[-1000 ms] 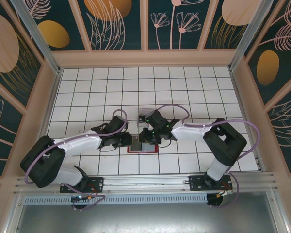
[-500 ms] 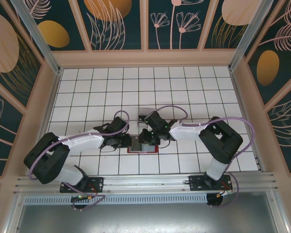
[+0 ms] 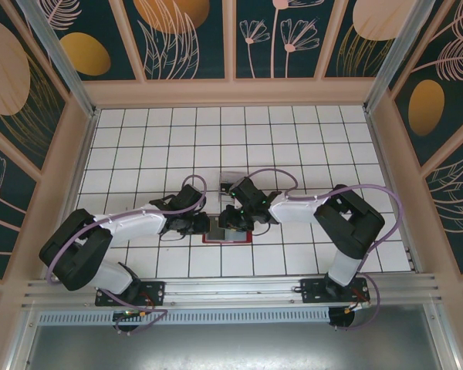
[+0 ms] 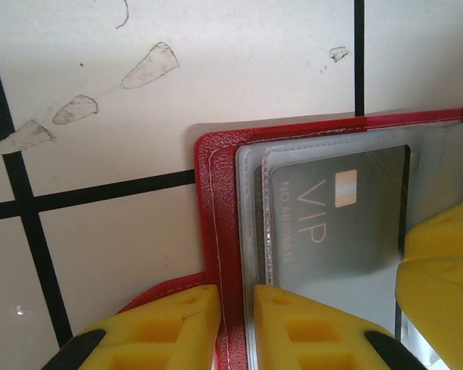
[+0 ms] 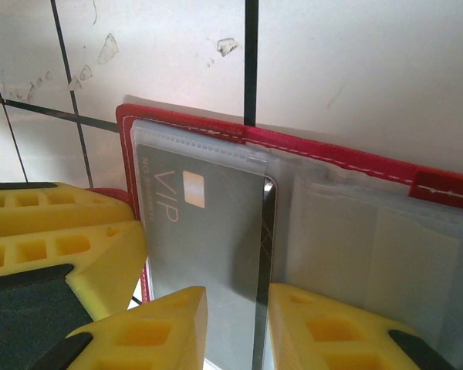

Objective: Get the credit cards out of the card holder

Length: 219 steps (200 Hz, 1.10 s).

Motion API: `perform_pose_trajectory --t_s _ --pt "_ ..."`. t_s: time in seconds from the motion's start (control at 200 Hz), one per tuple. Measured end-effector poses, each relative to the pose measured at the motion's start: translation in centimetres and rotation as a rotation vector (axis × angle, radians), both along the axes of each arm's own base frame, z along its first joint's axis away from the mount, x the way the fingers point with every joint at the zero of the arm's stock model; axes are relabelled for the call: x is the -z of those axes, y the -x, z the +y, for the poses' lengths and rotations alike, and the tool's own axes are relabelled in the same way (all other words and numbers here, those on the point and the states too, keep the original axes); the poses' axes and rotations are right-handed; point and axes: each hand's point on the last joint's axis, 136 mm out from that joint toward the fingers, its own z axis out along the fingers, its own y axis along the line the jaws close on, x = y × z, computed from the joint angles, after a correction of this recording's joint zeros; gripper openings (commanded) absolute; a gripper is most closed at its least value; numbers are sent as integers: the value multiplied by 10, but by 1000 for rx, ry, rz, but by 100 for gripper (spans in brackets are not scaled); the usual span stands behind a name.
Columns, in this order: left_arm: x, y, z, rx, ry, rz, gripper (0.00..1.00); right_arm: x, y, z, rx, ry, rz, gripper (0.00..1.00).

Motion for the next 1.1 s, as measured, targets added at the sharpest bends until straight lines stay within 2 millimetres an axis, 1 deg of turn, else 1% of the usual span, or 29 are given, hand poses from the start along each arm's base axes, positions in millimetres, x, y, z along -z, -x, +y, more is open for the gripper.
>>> perform_pose_trajectory --t_s 0.3,0.45,0.565,1.096 --pt "0 0 -1 1 5 6 21 0 0 -1 2 20 4 30" --pt "0 0 -1 1 6 10 21 -2 1 2 -2 3 5 30" --pt "0 0 -1 1 7 12 19 -1 1 3 -2 -5 5 30" --pt "0 0 -1 -1 8 12 17 -8 9 8 3 -127 9 30"
